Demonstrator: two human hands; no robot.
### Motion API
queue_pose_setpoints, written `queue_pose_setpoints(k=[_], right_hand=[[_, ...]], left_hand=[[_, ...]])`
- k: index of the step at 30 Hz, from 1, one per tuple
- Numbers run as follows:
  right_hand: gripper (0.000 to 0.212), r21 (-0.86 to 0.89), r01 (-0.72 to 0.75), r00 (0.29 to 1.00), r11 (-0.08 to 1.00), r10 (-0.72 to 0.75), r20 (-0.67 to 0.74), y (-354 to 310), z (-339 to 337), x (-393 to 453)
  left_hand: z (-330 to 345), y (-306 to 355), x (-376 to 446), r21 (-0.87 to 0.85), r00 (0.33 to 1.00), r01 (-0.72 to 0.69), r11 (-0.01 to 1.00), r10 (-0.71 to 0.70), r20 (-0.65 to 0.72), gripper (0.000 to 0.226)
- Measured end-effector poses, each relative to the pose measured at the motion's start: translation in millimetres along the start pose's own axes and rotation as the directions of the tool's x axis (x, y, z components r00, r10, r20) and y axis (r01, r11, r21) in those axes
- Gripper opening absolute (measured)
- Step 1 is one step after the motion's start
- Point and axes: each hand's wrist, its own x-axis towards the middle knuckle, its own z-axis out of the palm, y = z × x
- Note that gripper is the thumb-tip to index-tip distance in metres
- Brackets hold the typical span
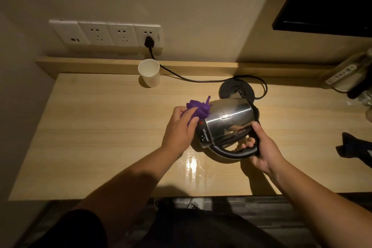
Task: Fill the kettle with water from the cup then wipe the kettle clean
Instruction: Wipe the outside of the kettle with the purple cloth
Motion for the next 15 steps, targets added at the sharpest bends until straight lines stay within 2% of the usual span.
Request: queue_pose_setpoints(k=[4, 8, 11, 15], right_hand=[[0.031, -0.006, -0.004, 1.0, 1.0, 0.004, -0.008, -4, 4, -1], [0.032, 0.038, -0.018, 1.0, 0.999, 0.018, -0.015, -3, 7, -3], [0.034, 0.037, -0.008, 0.999, 0.999, 0.009, -0.034, -2, 7, -3], [0.036, 0.019, 0.016, 0.997, 1.0, -0.014, -0.073, -2, 11, -3]], left_hand=[[15, -9, -23, 0.134, 0.985, -0.153, 0.979, 0.162, -0.057, 0.04], [30, -16, -44, 0.312, 0.937, -0.335, 0.889, 0.351, 0.007, 0.05], [34, -21, -52, 0.362, 0.916, -0.384, 0.849, 0.4, 0.033, 0.064], [31, -23, -51, 0.412, 0.887, -0.431, 0.803, 0.46, 0.03, 0.067]])
